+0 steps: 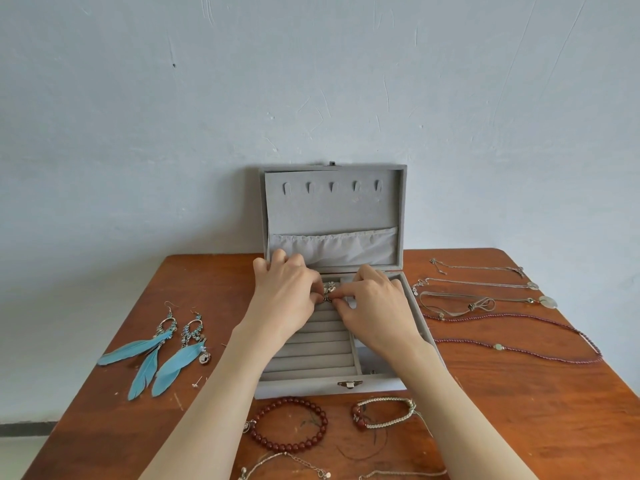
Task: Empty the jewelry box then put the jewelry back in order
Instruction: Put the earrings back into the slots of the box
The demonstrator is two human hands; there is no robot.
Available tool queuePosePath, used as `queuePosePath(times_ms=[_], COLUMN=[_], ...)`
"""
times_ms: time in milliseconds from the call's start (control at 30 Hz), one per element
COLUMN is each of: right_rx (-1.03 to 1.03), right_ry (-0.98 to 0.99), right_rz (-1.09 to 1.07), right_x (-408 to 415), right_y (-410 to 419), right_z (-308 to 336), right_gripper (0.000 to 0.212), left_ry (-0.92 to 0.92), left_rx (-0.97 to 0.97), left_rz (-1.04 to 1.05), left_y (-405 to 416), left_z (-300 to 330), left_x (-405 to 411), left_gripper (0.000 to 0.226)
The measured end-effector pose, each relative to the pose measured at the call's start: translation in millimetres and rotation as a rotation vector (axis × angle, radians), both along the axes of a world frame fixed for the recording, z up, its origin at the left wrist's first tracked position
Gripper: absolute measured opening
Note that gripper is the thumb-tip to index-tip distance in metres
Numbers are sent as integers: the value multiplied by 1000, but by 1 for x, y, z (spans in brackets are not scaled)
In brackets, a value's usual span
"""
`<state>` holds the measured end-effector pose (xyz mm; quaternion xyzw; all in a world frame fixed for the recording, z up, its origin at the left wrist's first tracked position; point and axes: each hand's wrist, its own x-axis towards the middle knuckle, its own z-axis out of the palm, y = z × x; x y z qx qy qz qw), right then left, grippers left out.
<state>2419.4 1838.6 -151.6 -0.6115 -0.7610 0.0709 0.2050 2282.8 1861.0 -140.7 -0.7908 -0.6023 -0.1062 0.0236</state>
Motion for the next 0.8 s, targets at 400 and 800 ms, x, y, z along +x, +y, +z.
queuePosePath(times_ms=[400,800], right_rx=[146,136], right_ry=[72,-72], right_rz=[16,217], right_x=[-5,-70], right_y=[-13,-50], right_z=[1,2], right_gripper=[30,49], left_ry=[-92,-101], left_rx=[138,-51], left_rz=[-94,215], left_y=[-41,-90], left_z=[-2,-8], left_x=[-26,-110], left_gripper=[38,40])
